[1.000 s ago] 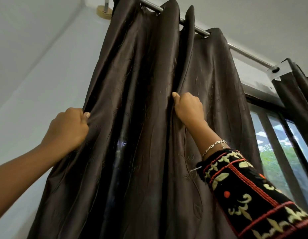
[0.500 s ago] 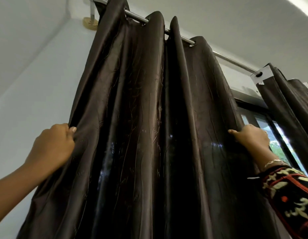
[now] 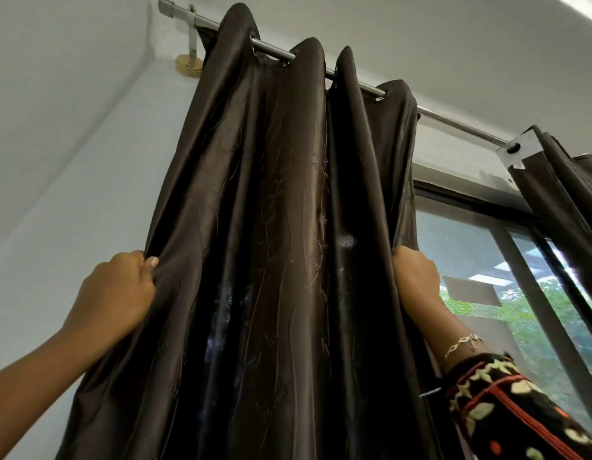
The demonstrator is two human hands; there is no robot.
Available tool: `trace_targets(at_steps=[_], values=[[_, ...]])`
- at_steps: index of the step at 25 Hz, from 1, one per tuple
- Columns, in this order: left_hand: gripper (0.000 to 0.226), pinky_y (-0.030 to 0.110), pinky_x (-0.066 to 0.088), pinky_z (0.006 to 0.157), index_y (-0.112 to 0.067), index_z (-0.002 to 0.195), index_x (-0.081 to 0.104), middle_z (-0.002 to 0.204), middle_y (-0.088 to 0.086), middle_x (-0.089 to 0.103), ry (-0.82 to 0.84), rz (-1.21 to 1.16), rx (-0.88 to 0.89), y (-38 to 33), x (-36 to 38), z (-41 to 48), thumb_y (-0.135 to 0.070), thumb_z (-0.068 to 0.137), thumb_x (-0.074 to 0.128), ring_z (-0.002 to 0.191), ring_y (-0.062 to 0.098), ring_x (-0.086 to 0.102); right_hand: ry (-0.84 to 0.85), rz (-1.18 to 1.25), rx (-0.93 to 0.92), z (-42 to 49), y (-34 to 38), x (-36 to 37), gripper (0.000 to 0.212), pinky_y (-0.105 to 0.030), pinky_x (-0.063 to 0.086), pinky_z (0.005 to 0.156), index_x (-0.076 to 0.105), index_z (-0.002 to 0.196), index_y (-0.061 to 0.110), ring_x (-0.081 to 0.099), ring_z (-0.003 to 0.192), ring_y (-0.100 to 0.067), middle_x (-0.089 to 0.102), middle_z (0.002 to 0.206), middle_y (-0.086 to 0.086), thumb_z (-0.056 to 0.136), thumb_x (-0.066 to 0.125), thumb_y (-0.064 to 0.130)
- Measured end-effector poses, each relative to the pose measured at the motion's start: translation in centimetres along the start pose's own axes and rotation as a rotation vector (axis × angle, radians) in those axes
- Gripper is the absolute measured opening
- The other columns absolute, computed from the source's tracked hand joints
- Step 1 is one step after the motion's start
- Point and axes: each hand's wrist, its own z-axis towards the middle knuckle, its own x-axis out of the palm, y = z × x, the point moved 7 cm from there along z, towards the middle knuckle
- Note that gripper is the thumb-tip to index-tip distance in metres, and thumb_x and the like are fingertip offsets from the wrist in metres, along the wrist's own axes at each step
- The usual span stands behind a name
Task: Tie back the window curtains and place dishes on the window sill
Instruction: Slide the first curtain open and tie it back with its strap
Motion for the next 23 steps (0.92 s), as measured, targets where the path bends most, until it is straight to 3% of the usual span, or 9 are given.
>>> trace_targets(at_steps=[7,13,17,23], values=[[0.041,0.034,0.028,0.057,-0.013,0.054,0.036,0.051,0.004,0.037,0.022,-0.009,0.018,0.1,-0.9,0.2,-0.014,0.095,0.043,0.056,0.026,0.038,0.040,0.102,-0.150,-3.1,9.6,0.4,0.028,-0.033,0.035,0.070,0.058,0.100,-0.001,0.055,0.102,-0.039,0.061,0.109,-0.023,0.088,0.033,0.002],[0.038,0.033,0.026,0.055,-0.010,0.058,0.040,0.054,0.004,0.040,0.057,0.014,0.037,0.3,-2.2,0.8,-0.018,0.096,0.042,0.054,0.024,0.038,0.107,0.282,-0.332,-6.0,20.3,0.0,0.029,-0.038,0.042,0.084,0.057,0.108,-0.001,0.053,0.109,-0.040,0.058,0.117,-0.024,0.091,0.034,0.006],[0.039,0.031,0.026,0.049,-0.009,0.058,0.042,0.056,0.009,0.046,0.064,0.009,0.041,1.2,-4.7,1.7,-0.019,0.096,0.040,0.054,0.026,0.046,0.181,0.416,-0.432,-8.3,27.1,-0.3,0.026,-0.035,0.034,0.074,0.056,0.107,-0.001,0.052,0.106,-0.039,0.058,0.115,-0.022,0.092,0.036,0.005],[0.036,0.040,0.041,0.068,-0.008,0.060,0.045,0.076,0.026,0.059,0.064,-0.067,0.004,2.1,-9.4,3.5,-0.015,0.095,0.042,0.080,0.042,0.058,0.251,0.502,-0.520,-10.2,35.1,-1.6,0.024,-0.034,0.035,0.073,0.055,0.108,0.000,0.054,0.104,-0.037,0.058,0.115,-0.019,0.093,0.037,0.005]])
